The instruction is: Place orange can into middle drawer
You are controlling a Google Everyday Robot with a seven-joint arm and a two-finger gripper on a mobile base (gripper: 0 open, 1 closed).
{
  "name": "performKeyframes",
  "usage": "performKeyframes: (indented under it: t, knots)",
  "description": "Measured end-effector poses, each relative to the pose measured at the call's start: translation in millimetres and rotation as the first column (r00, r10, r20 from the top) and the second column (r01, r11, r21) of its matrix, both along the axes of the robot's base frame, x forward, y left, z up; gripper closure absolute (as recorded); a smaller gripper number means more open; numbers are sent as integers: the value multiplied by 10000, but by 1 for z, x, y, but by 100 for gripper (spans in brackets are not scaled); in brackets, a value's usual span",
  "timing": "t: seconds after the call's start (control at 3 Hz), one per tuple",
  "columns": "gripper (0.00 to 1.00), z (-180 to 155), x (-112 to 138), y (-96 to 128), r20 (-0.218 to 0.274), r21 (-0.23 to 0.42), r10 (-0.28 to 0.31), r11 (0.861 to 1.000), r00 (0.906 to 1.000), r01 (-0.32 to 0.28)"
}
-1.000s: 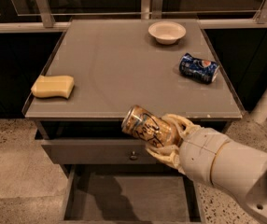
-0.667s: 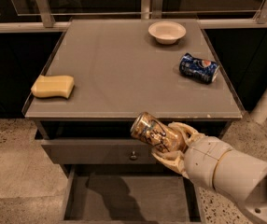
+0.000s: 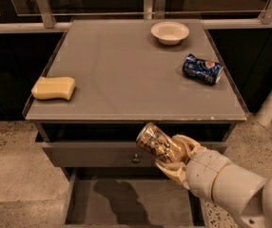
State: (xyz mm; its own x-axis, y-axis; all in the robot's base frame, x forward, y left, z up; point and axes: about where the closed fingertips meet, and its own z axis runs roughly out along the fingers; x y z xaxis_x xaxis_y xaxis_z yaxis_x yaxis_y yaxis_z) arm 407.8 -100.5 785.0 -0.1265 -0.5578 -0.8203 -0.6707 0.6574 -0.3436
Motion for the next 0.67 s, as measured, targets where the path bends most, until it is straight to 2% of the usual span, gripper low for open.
performKeyframes:
  t: [0.33, 0.67]
  knots:
    - [100, -67, -3, -17, -754, 719, -923, 9926, 9929, 977]
    - [100, -123, -7, -32, -1530, 1306, -1566, 9755, 9757, 1770]
